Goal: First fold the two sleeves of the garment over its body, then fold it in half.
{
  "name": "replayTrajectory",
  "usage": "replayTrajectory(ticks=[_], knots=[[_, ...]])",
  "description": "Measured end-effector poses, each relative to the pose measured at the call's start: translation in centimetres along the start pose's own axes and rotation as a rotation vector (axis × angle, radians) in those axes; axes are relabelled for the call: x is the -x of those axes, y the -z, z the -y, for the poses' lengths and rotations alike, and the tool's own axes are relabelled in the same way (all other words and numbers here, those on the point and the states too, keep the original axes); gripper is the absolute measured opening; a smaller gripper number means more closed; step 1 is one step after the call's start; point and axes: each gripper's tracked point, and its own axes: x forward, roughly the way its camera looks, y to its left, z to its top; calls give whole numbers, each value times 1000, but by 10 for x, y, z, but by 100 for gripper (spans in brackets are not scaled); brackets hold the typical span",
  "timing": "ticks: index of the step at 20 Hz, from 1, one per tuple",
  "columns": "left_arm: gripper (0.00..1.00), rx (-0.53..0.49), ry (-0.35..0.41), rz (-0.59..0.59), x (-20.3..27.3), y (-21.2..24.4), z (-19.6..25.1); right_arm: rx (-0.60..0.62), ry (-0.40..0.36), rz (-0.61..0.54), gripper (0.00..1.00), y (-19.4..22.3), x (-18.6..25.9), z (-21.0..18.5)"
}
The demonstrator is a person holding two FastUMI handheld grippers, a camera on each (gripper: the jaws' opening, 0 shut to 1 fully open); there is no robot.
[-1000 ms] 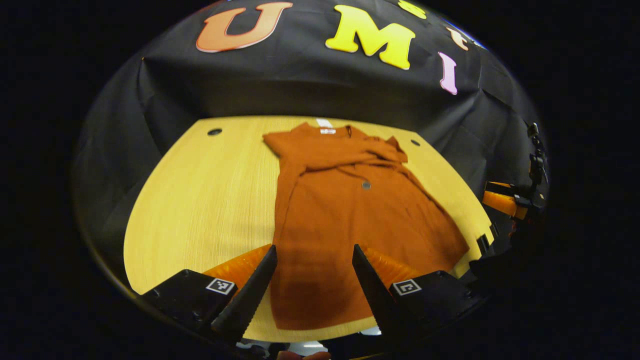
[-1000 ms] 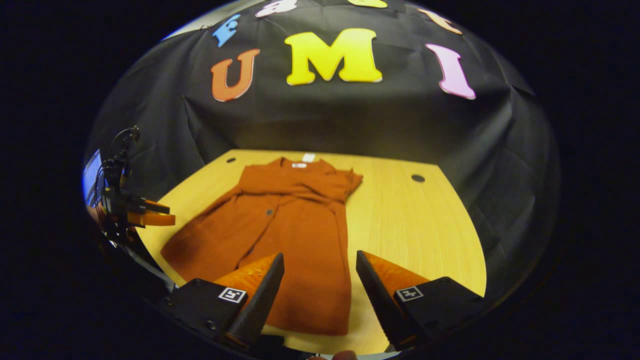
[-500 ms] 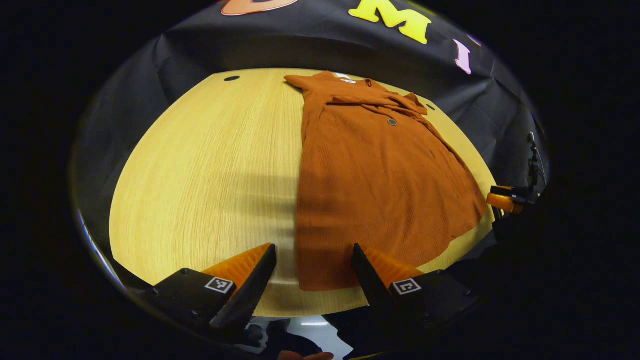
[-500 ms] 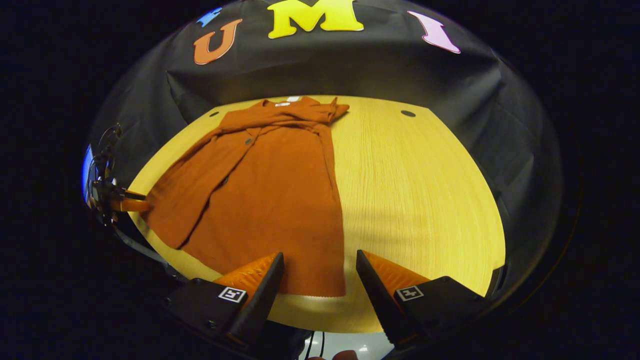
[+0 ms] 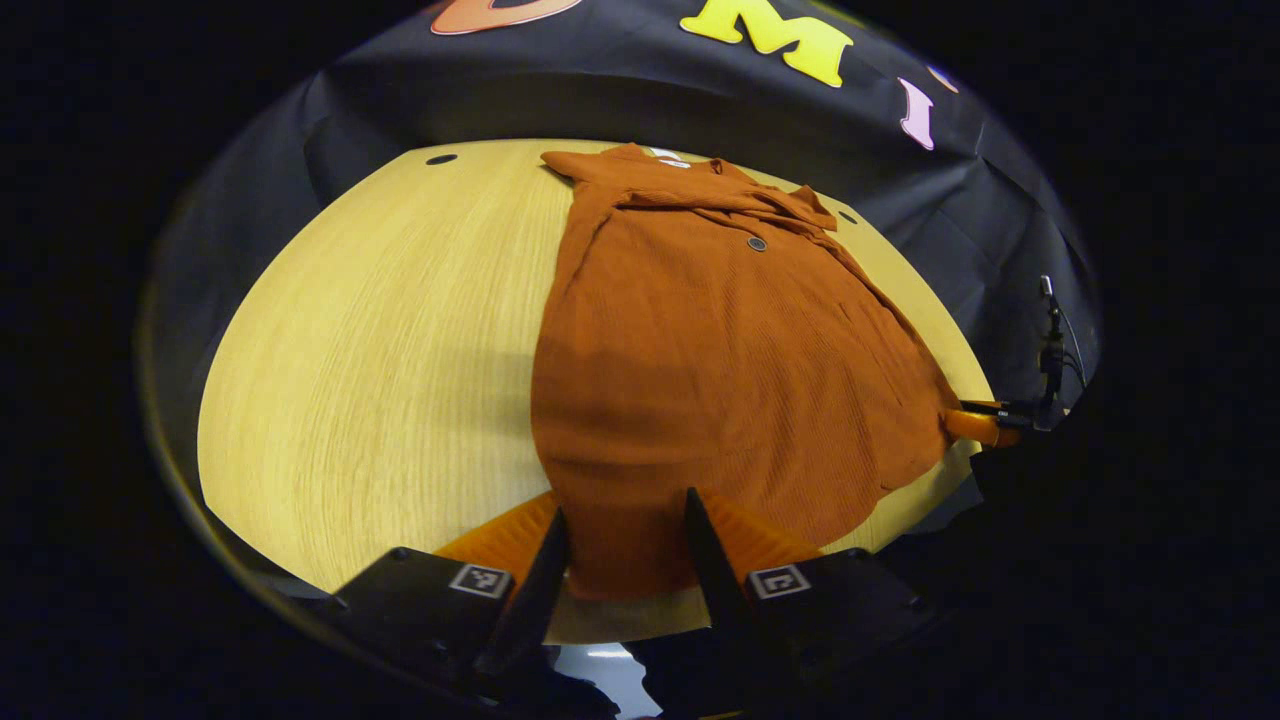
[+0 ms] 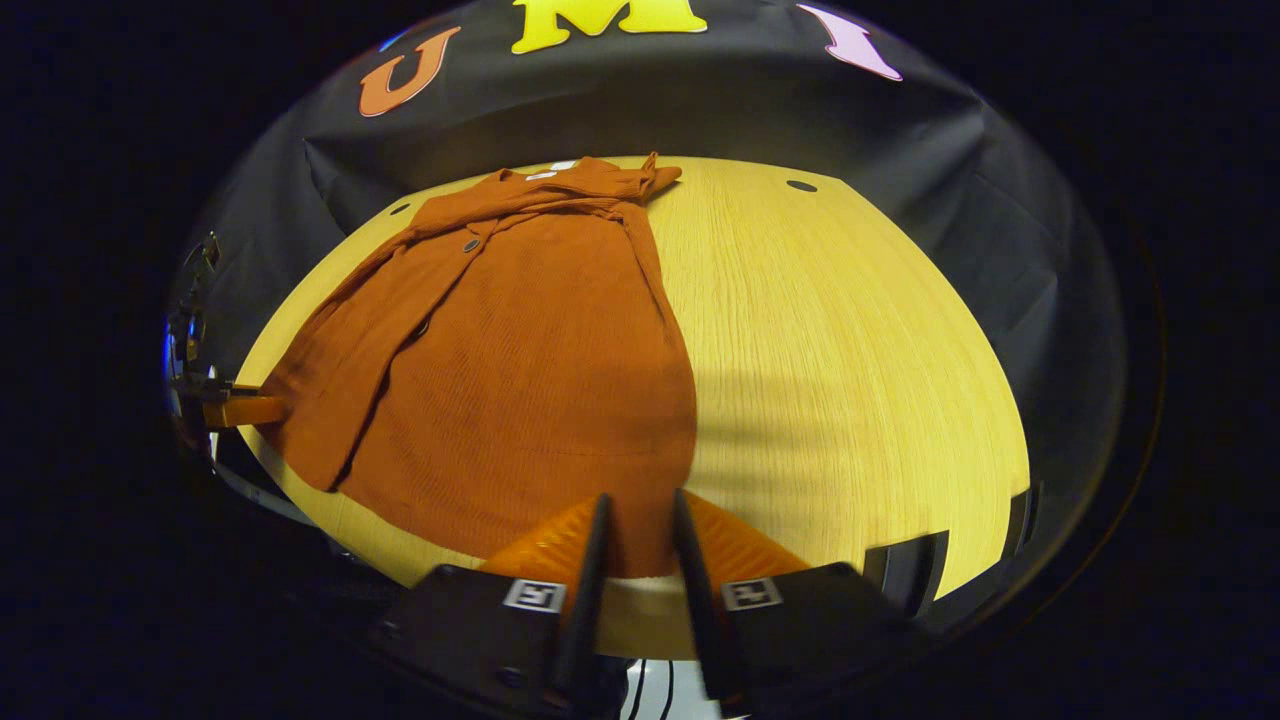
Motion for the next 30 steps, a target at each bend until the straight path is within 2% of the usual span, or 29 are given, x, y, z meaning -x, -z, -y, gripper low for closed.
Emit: replayTrajectory(ticks=[2, 3, 4, 7, 14, 18, 21, 26, 30], knots=[[31, 0, -18, 4, -3, -4, 1, -43, -19, -11, 14, -4, -2, -4], [6, 5, -8, -2, -3, -6, 4, -52, -21, -16, 12, -7, 1, -3], [4, 14, 17, 2, -2, -9, 9, -72, -33, -10, 2, -12, 4, -4], [3, 8, 69, 59, 13, -40, 20, -98, -63, 46, 1, -47, 15, -7], [3, -71, 137, 246, 37, -153, 38, -110, -100, 266, 1, -180, 48, -5], [3, -175, 104, 384, 43, -237, 32, -60, -129, 383, 1, -270, 56, -15], [3, -216, 74, 471, 39, -302, 24, -1, -133, 447, 1, -336, 49, -25], [3, -215, 17, 556, 12, -392, 5, 10, -136, 495, 1, -424, 9, -43], [3, -157, -46, 602, -37, -463, -16, 30, -98, 529, 1, -483, -51, -48]])
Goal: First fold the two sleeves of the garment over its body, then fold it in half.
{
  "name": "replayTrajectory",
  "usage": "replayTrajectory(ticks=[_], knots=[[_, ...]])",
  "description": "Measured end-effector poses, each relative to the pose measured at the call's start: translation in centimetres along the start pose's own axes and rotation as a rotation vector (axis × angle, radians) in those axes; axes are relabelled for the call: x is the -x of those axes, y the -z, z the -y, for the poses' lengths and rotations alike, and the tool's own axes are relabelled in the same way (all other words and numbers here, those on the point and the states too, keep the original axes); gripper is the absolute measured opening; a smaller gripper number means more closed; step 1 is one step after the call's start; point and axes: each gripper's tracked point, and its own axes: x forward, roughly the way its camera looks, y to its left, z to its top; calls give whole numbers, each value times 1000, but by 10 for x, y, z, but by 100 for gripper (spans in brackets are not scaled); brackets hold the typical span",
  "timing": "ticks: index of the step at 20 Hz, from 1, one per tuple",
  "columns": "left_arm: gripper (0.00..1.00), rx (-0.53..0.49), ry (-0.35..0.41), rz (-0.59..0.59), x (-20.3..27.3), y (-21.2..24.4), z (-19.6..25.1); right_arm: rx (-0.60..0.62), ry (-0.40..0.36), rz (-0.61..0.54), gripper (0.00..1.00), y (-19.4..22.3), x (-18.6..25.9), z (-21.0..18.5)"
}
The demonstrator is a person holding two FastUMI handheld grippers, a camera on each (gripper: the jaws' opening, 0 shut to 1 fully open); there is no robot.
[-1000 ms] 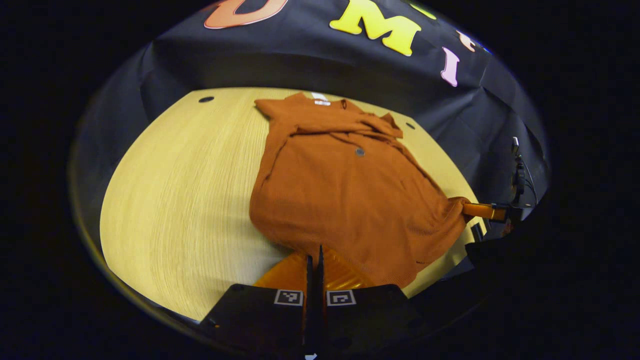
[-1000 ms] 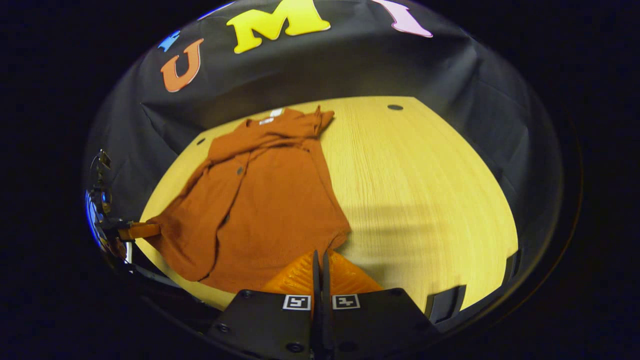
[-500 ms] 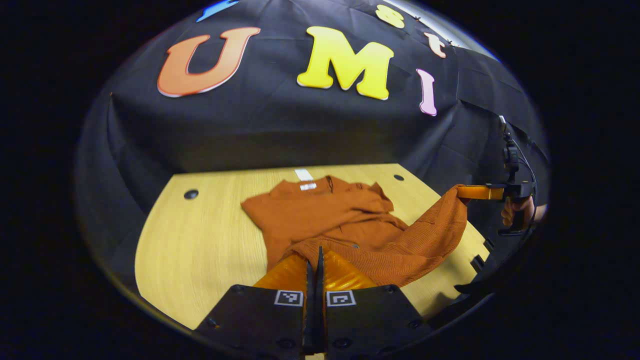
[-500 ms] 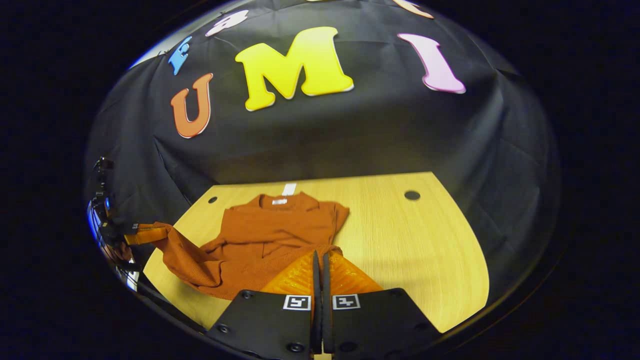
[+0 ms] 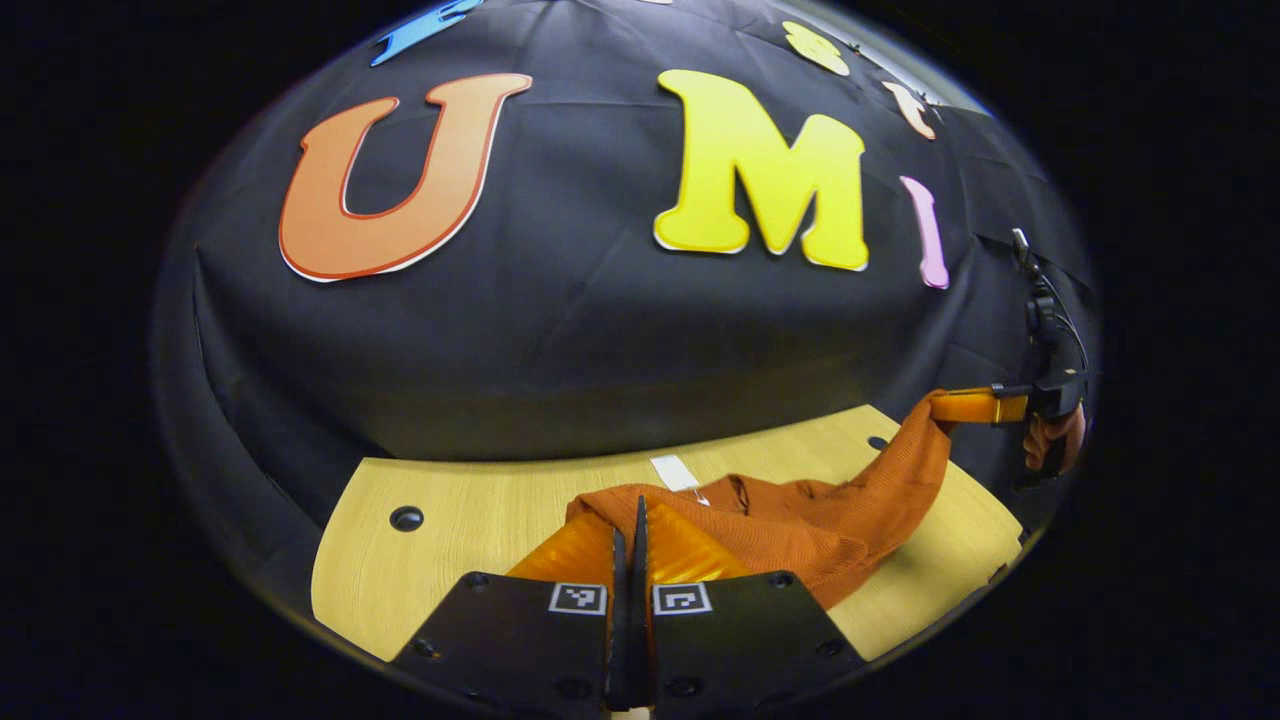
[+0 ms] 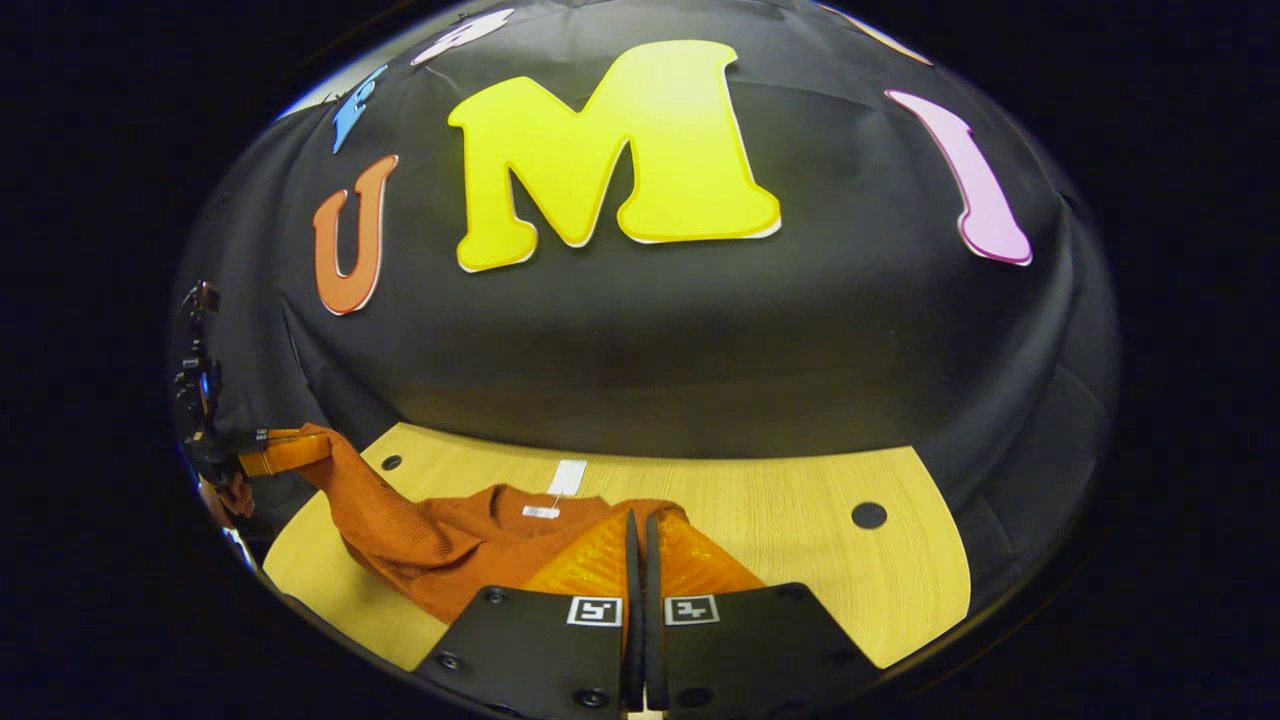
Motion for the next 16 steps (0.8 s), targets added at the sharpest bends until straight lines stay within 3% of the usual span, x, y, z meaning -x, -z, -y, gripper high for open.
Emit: replayTrajectory(ticks=[2, 6, 13, 14, 15, 16], knots=[[3, 22, -61, -3, -42, 3, -17, 19, 34, 3, 1, 10, -45, 9], [3, 38, -136, -144, -103, 60, -35, 19, 68, -49, 0, 53, -111, 24], [4, 67, -235, -195, -148, 107, -64, 143, 157, -27, 3, 81, -163, 54], [5, 70, -244, -195, -153, 109, -65, 140, 173, -30, 8, 84, -163, 57], [6, 77, -239, -199, -154, 112, -66, 131, 186, -28, 8, 84, -164, 60], [15, 73, -260, -203, -154, 112, -67, 125, 206, -21, 20, 85, -167, 63]])
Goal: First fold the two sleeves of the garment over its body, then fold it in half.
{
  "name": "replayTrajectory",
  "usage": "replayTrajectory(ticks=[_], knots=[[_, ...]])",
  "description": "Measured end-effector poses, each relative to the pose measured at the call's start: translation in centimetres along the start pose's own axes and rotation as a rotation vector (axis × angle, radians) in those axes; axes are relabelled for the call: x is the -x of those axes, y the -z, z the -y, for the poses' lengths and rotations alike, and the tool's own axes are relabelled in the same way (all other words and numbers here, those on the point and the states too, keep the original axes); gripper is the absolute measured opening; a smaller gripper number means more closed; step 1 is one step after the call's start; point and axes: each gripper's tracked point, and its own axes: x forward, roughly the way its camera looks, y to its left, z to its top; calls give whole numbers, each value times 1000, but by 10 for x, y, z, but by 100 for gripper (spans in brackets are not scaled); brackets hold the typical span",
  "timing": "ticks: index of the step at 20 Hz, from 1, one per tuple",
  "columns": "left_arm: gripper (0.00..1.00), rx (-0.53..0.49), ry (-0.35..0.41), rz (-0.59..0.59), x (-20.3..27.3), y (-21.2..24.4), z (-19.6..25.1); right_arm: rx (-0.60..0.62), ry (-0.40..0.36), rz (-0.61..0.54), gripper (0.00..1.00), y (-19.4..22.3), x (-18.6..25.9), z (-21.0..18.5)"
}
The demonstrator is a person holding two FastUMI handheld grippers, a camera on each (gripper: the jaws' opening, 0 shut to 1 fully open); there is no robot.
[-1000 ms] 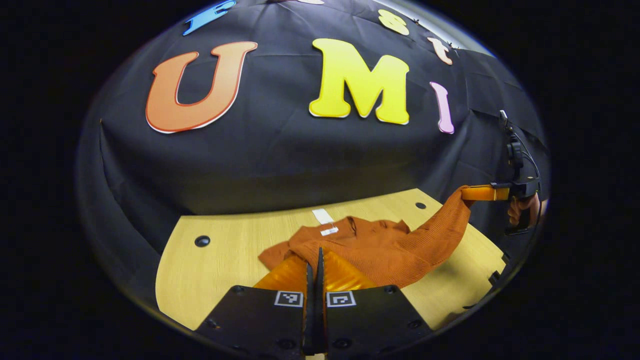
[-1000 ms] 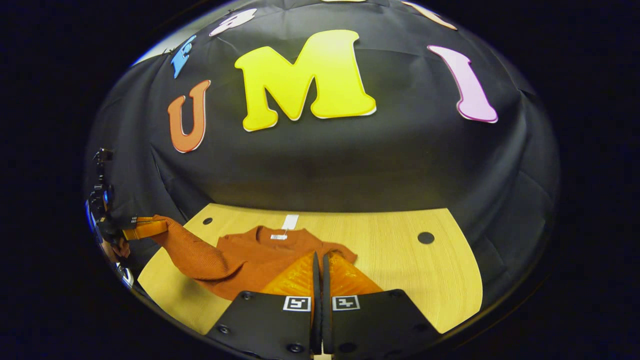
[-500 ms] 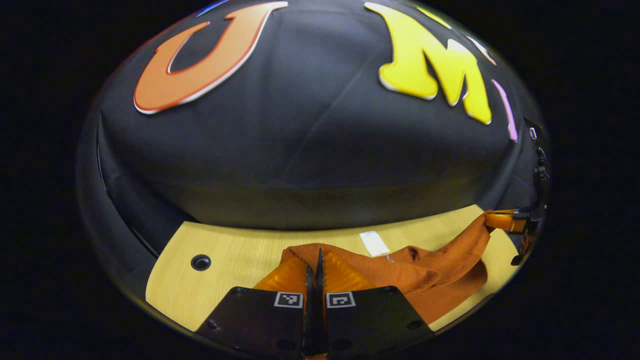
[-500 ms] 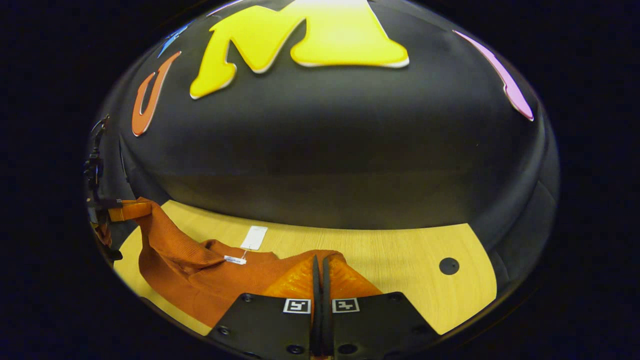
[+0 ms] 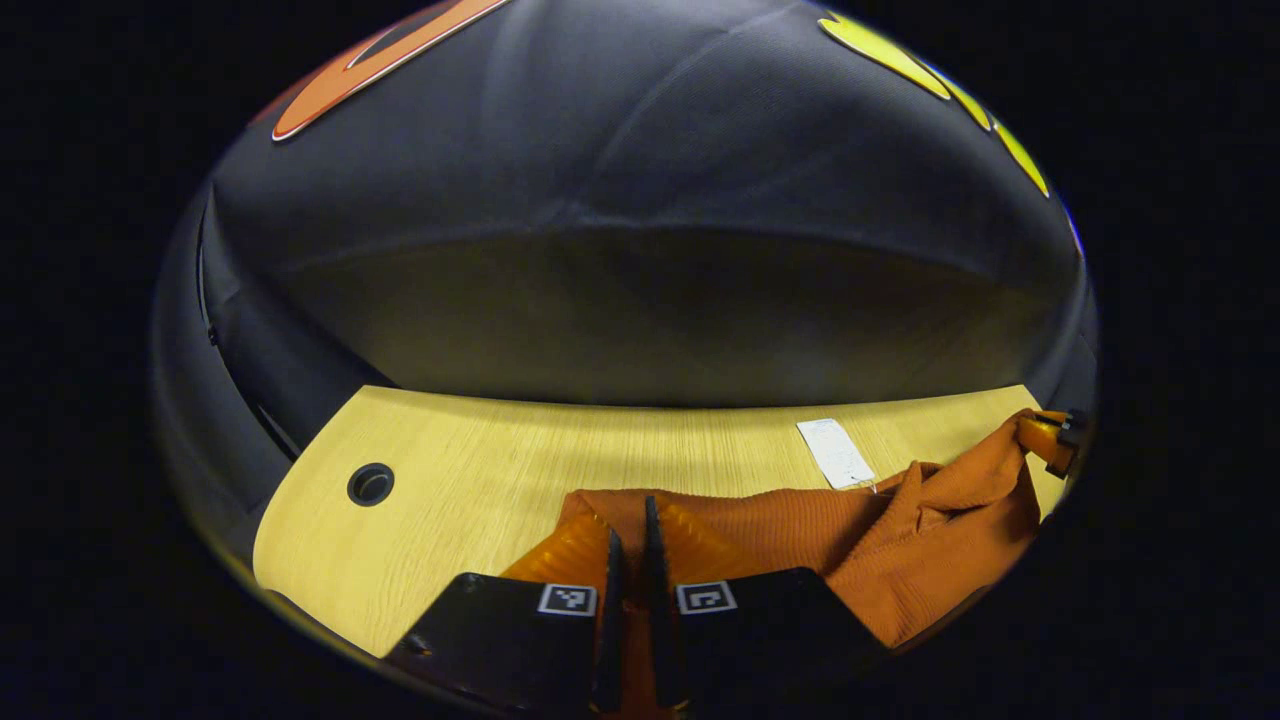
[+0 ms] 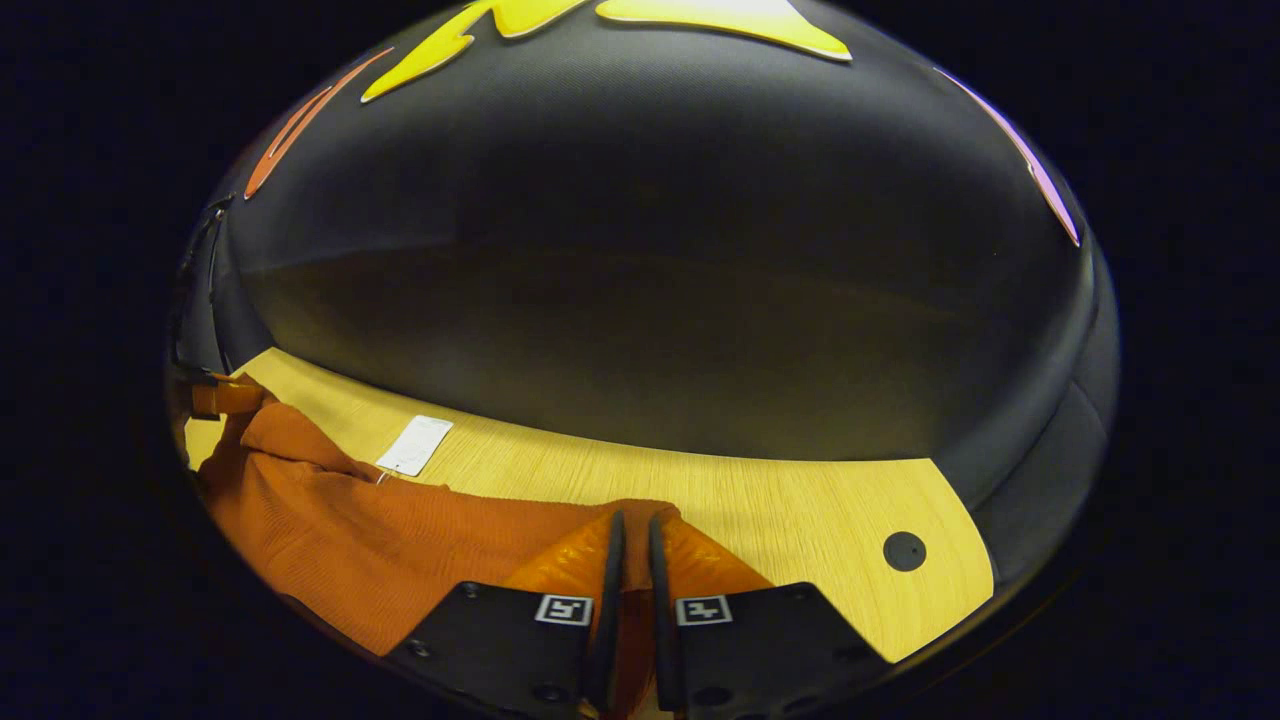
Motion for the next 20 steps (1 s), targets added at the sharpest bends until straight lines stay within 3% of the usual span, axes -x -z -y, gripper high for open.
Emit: replayTrajectory(ticks=[1, 3, 4, 7, 12, 15, 20], knots=[[39, 3, -18, 21, 3, -6, -6, -15, 20, 17, 26, -4, -3, 6], [89, 44, -13, 93, 10, -31, -6, -69, 61, 61, 58, -21, 1, 19], [89, 55, -5, 112, 16, -38, -2, -80, 84, 71, 75, -27, 7, 27], [96, 68, -5, 118, 41, -48, 3, -96, 60, 62, 71, -41, 36, 26], [96, 156, 11, 244, 115, -93, 12, -78, 12, 166, 86, -94, 111, 12], [97, 111, 25, 367, 178, -133, 18, -57, -13, 263, 85, -137, 175, -4], [96, 54, 67, 498, 281, -160, 31, -90, -42, 414, 85, -186, 284, -25]])
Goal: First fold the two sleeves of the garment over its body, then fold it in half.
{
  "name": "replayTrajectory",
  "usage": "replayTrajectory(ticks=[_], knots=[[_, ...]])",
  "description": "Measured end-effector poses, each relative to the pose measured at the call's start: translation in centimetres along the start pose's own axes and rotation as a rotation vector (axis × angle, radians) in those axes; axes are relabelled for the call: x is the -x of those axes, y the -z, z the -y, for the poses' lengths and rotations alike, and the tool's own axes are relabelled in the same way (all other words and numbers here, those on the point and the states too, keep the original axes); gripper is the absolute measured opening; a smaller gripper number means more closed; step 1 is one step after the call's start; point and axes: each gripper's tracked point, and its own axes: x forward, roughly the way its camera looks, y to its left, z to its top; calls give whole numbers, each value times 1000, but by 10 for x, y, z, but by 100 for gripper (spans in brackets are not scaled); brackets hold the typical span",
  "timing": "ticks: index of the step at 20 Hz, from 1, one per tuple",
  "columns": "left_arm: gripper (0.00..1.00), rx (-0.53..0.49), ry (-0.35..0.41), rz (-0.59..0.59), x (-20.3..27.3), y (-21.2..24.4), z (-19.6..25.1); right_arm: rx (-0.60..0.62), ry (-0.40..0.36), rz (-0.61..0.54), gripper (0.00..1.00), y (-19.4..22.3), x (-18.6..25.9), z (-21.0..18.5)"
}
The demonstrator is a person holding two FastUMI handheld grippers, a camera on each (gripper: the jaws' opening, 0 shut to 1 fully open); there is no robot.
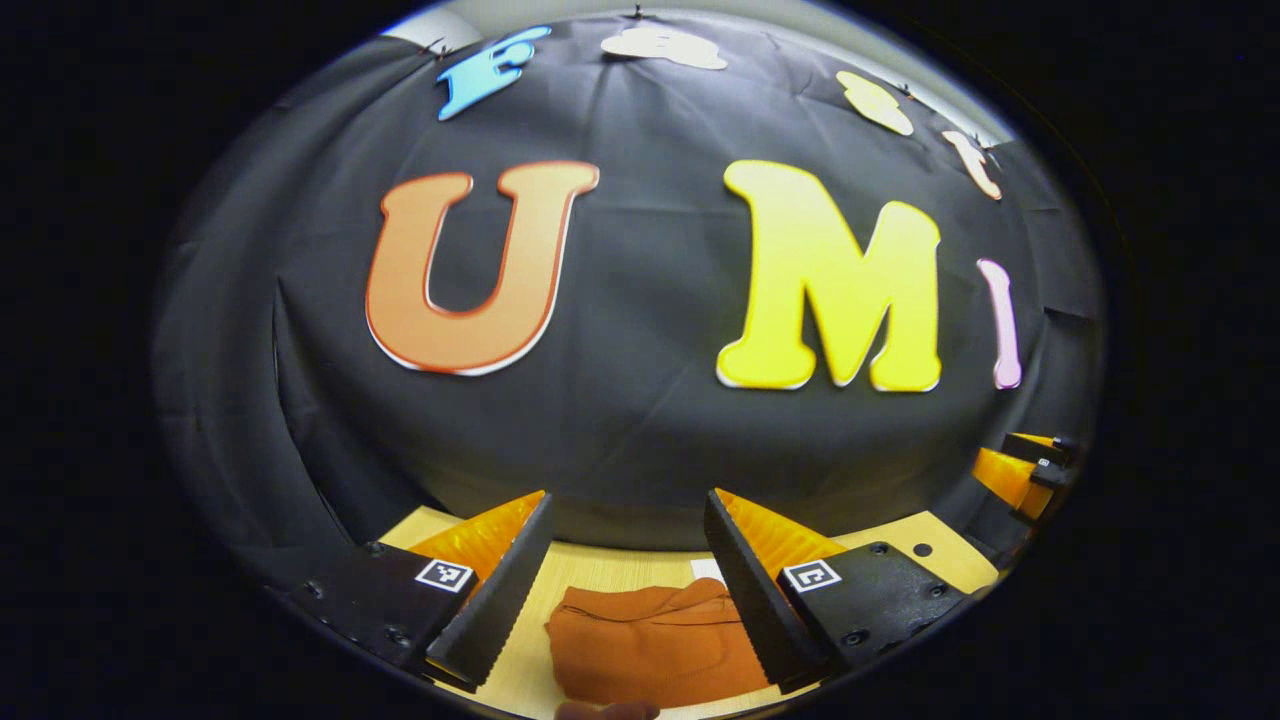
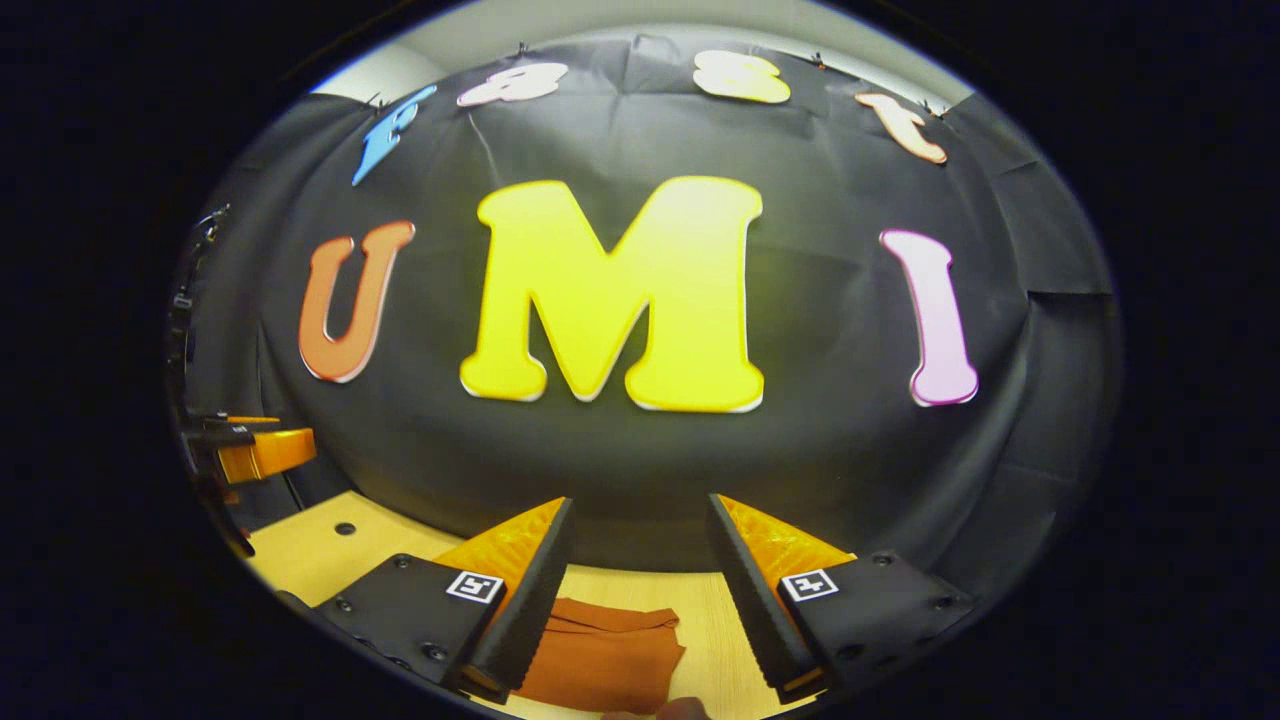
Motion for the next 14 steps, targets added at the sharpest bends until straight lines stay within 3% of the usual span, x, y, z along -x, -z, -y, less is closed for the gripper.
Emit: replayTrajectory(ticks=[4, 5, 6, 10, 11, 12, 13, 14], knots=[[100, -24, 6, 81, 68, -27, 12, 8, 9, 135, 85, -42, 83, -18], [87, -17, 7, 89, 83, -28, 17, 12, 11, 147, 85, -44, 101, -21], [96, -12, 10, 92, 96, -29, 22, 6, 6, 145, 86, -41, 114, -27], [96, -14, 0, 88, 145, -18, 31, -21, 6, 124, 86, -30, 157, -31], [100, -13, 2, 83, 152, -15, 33, -21, 5, 122, 86, -28, 165, -33], [87, -9, 0, 77, 158, -12, 35, -27, 1, 118, 86, -25, 171, -35], [96, -2, 3, 72, 162, -10, 37, -31, -6, 119, 86, -25, 176, -38], [96, 2, 1, 70, 165, -9, 38, -29, -8, 120, 86, -26, 177, -38]])
